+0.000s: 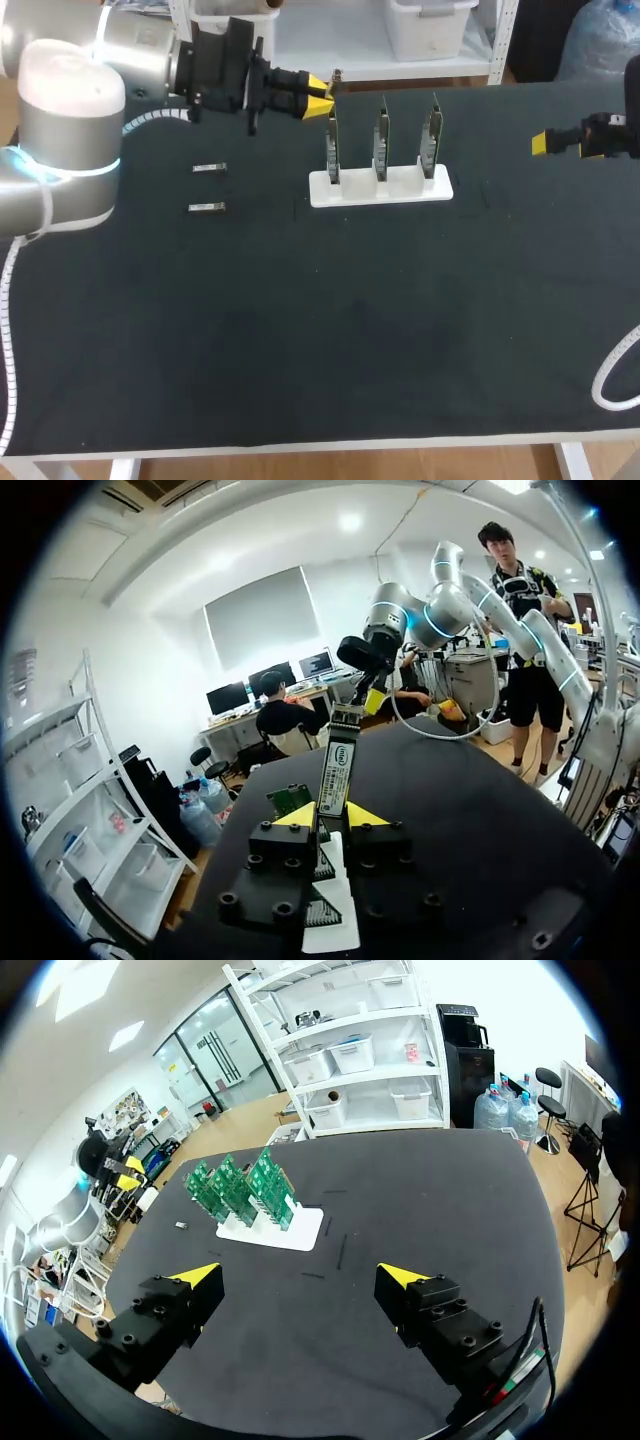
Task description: Pick up the optical module with the left hand, and insert it into the network port with the right hand.
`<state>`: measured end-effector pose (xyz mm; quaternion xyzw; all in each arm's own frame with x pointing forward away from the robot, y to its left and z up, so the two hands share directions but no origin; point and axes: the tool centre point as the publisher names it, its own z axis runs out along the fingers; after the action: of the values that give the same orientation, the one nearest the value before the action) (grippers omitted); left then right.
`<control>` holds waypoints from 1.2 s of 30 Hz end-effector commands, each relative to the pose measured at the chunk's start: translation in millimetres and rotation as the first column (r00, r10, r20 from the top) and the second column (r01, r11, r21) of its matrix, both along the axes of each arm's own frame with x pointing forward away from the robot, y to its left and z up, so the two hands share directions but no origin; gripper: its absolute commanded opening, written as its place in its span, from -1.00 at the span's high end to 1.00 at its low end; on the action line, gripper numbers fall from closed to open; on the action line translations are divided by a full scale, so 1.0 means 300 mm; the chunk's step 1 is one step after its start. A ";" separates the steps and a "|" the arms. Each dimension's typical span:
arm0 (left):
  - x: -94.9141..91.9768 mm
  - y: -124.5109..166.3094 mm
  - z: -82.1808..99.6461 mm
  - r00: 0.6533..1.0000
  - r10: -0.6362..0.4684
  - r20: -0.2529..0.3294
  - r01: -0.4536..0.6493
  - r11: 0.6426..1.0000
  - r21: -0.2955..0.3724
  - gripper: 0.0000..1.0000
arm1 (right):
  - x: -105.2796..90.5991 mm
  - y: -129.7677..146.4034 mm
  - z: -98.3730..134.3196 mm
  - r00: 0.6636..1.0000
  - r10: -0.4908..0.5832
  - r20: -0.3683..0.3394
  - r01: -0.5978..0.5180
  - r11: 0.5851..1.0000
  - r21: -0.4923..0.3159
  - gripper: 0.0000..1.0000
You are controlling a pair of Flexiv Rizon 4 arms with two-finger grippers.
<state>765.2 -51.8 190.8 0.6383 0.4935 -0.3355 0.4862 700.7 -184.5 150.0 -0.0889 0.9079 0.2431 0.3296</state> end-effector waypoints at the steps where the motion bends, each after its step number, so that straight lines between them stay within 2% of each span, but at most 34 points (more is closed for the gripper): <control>1: 0.050 -0.015 -0.027 0.999 -0.036 -0.012 0.036 0.999 0.004 1.00 | -0.004 0.001 0.003 1.000 -0.003 0.000 0.003 1.000 -0.003 -1.00; 4: 0.056 -0.018 -0.031 0.999 -0.048 0.000 0.048 0.998 0.029 1.00 | -0.004 0.001 0.003 1.000 -0.003 0.000 0.003 1.000 -0.003 -1.00; 36: 0.056 -0.018 -0.031 0.999 -0.048 0.000 0.048 0.998 0.029 1.00 | -0.004 0.001 0.003 1.000 -0.003 0.000 0.003 1.000 -0.003 -1.00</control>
<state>780.6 -56.9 181.2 0.6563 0.4828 -0.3395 0.4700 700.7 -184.5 150.0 -0.0889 0.9079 0.2431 0.3296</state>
